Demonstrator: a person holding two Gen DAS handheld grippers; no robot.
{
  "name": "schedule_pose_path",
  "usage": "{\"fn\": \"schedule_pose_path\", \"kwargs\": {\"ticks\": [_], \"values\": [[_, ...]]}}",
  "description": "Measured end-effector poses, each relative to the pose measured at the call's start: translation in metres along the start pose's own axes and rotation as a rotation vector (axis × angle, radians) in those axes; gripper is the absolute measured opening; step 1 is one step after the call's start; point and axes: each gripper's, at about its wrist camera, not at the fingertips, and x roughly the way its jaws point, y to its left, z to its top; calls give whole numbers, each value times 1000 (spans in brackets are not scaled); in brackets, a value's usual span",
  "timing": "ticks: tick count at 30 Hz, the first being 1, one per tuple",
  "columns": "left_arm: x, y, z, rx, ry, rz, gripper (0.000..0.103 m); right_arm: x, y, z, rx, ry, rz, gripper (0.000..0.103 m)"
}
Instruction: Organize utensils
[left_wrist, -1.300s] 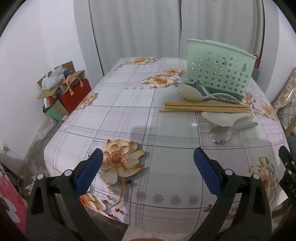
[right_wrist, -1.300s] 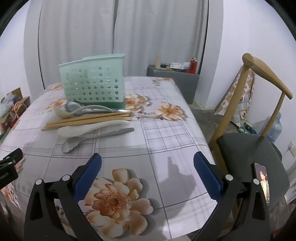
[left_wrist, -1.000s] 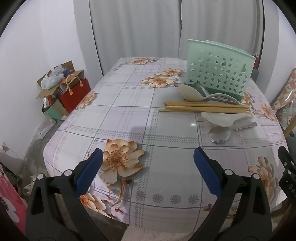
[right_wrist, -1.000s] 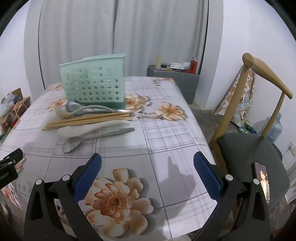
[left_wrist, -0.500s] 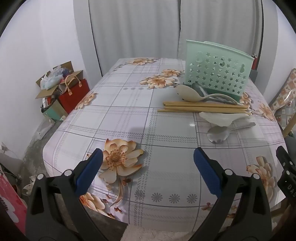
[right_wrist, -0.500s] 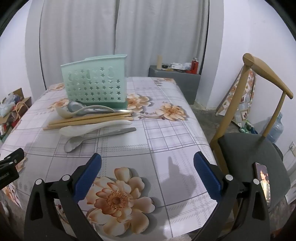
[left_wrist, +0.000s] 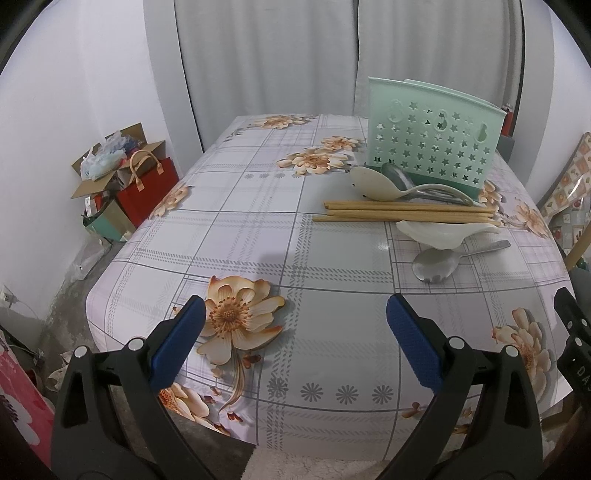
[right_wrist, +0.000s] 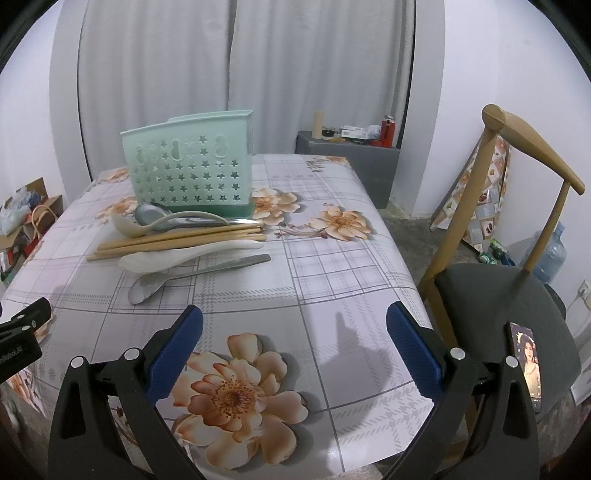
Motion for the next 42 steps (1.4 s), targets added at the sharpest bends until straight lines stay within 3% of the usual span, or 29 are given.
{"fn": "schedule_pose_path", "kwargs": {"ticks": [42], "values": [[0,5,-3,6,1,15,94,2,3,3,-4,-9,12,97]]}}
